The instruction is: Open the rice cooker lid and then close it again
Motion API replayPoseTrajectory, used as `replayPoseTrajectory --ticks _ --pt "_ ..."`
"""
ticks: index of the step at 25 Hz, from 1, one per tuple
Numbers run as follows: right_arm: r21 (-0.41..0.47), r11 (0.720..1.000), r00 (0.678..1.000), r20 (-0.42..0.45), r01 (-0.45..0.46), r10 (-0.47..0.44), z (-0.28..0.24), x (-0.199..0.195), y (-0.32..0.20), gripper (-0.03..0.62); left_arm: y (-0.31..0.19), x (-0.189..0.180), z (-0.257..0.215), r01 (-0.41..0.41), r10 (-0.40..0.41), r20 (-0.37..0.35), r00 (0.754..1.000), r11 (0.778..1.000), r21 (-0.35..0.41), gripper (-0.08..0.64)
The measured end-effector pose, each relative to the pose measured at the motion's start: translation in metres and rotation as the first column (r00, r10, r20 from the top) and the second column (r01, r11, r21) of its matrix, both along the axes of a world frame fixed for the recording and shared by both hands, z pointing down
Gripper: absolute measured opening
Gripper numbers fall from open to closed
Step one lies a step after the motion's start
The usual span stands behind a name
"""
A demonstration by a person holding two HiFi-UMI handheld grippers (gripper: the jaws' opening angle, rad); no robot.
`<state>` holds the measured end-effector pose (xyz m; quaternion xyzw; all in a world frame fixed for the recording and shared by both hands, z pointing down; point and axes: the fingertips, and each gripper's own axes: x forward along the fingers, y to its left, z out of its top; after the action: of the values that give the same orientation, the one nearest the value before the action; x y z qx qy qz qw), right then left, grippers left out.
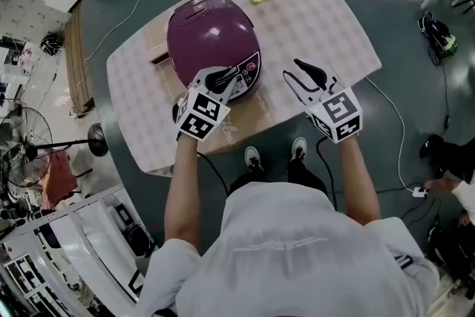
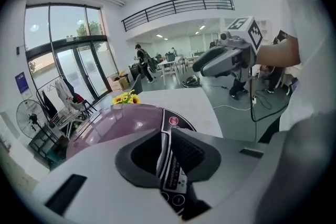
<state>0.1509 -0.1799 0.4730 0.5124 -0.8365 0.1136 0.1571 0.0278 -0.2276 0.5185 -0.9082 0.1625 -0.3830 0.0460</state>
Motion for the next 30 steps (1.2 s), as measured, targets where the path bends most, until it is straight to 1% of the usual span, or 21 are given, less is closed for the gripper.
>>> replayPoseTrajectory --ticks 1,3,6,8,12,15,19,22,27,30 --pt "-0.004 1.000 1.000 0.002 -0.003 0.003 0.002 0.001 0.000 0.161 -0.001 0.001 0.003 -0.002 0.002 0.008 1.000 1.000 -0.002 0.069" --pt "-0.012 1.000 1.000 0.004 -0.007 0.007 0.006 0.004 -0.001 0.161 -0.003 0.002 0.008 -0.010 0.010 0.028 1.000 1.000 -0.007 0.069" --pt "-0.022 1.000 1.000 0.005 -0.015 0.016 0.010 0.008 -0.001 0.160 -0.004 0.002 0.017 -0.019 0.019 0.084 0.996 1.000 -0.007 0.069" --pt "-0.026 0.999 1.000 0.006 -0.020 0.020 0.012 0.009 -0.001 0.158 -0.005 0.001 0.020 -0.019 0.020 0.107 0.994 1.000 -0.010 0.067" --pt "-0.030 0.999 1.000 0.008 -0.022 0.023 0.013 0.009 -0.004 0.155 -0.006 0.000 0.019 -0.017 0.018 0.114 0.993 1.000 -0.006 0.063" --pt "-0.033 0.999 1.000 0.004 -0.019 0.019 0.015 0.007 -0.004 0.152 -0.006 0.001 0.021 -0.021 0.021 0.129 0.991 1.000 0.003 0.060" --pt "-0.033 0.999 1.000 0.001 -0.013 0.013 0.014 0.006 -0.003 0.152 -0.007 0.001 0.021 -0.009 0.011 0.153 0.988 1.000 -0.014 0.046" --pt "-0.033 0.999 1.000 -0.002 -0.015 0.014 0.014 0.008 0.001 0.150 -0.006 0.001 0.022 -0.001 0.003 0.170 0.985 1.000 -0.008 0.044" --pt "-0.033 0.999 1.000 -0.014 -0.012 0.011 0.011 0.012 0.006 0.149 -0.006 -0.003 0.021 0.021 -0.021 0.161 0.987 1.000 0.002 0.038" --pt "-0.028 1.000 1.000 -0.016 -0.013 0.012 0.008 0.015 0.009 0.147 -0.006 -0.003 0.020 0.029 -0.030 0.167 0.985 1.000 0.007 0.037"
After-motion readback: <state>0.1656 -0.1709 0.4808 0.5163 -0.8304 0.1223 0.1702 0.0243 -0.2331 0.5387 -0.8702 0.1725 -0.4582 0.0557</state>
